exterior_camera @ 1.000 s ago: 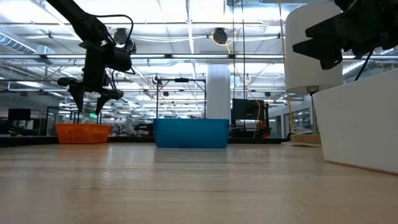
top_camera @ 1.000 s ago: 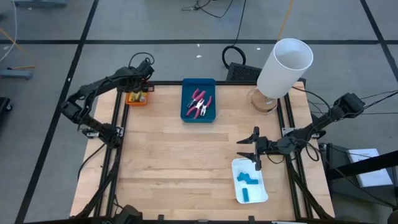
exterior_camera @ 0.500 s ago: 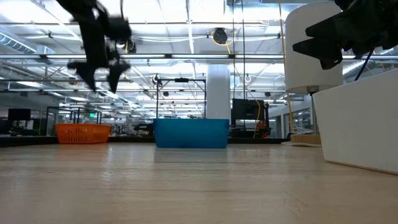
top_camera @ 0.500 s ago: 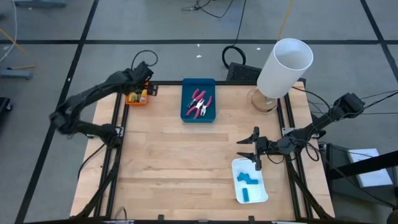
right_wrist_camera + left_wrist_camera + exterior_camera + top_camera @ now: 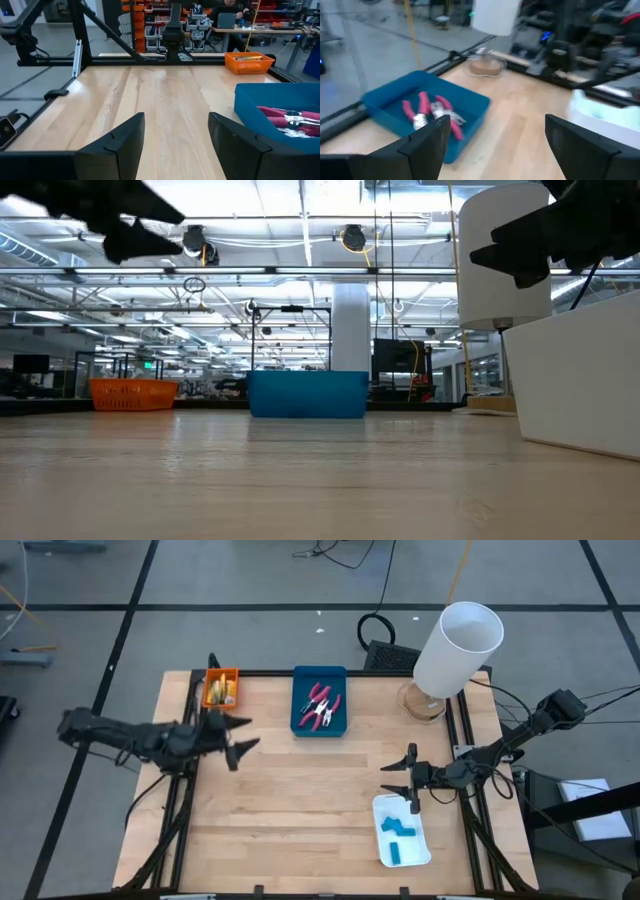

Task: Pick & Place School Supplies
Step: Return to Home Position

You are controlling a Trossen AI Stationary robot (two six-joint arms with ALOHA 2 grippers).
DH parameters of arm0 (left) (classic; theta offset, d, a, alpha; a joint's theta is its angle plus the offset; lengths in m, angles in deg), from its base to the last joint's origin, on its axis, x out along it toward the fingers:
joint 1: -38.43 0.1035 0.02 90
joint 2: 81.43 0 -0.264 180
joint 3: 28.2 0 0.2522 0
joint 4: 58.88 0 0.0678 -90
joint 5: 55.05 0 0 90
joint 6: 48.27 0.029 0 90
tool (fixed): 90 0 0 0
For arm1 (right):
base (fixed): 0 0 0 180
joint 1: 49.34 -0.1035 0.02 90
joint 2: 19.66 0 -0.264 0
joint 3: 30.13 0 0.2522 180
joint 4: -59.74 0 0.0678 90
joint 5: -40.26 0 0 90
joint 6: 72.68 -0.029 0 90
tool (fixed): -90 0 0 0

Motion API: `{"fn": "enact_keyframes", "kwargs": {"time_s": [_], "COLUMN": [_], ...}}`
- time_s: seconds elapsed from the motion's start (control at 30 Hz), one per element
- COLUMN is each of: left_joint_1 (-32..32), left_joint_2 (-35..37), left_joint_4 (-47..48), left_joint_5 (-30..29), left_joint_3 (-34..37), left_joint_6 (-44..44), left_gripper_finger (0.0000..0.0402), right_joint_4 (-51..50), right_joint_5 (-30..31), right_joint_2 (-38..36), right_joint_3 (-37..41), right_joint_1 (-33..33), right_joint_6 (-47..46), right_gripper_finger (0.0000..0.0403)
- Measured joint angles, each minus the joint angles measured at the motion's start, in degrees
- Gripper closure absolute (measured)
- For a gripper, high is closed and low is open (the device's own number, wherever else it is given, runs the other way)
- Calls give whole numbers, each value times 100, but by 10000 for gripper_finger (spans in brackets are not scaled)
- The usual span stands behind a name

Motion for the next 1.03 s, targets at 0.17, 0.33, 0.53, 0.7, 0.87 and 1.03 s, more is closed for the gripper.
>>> {"fn": "enact_keyframes", "kwargs": {"time_s": [0.17, 0.33, 0.53, 0.7, 0.87, 1.03], "left_joint_1": [-584, -938, -1287, -1466, -1617, -1748], "left_joint_2": [410, 953, 1653, 2120, 2306, 2303], "left_joint_4": [-787, -1196, -1243, -1256, -1280, -1271], "left_joint_5": [-640, -1009, -1153, -1649, -1702, -1743], "left_joint_3": [1034, 1695, 2212, 2589, 2708, 2708], "left_joint_6": [36, 79, 115, 75, 56, 163], "left_gripper_finger": [78, 78, 78, 78, 78, 78], "right_joint_4": [-2, -525, -1471, -2326, -3214, -3223], "right_joint_5": [-256, -1144, -1574, -2174, -2335, -2773], "right_joint_2": [-119, -677, -1819, -2827, -3731, -4684], "right_joint_3": [0, 2, 2, 2, 21, 481], "right_joint_1": [-19, 29, 389, 834, 1199, 1491], "right_joint_6": [-343, -335, -84, 68, 61, 200], "right_gripper_finger": [193, 193, 193, 193, 193, 193]}}
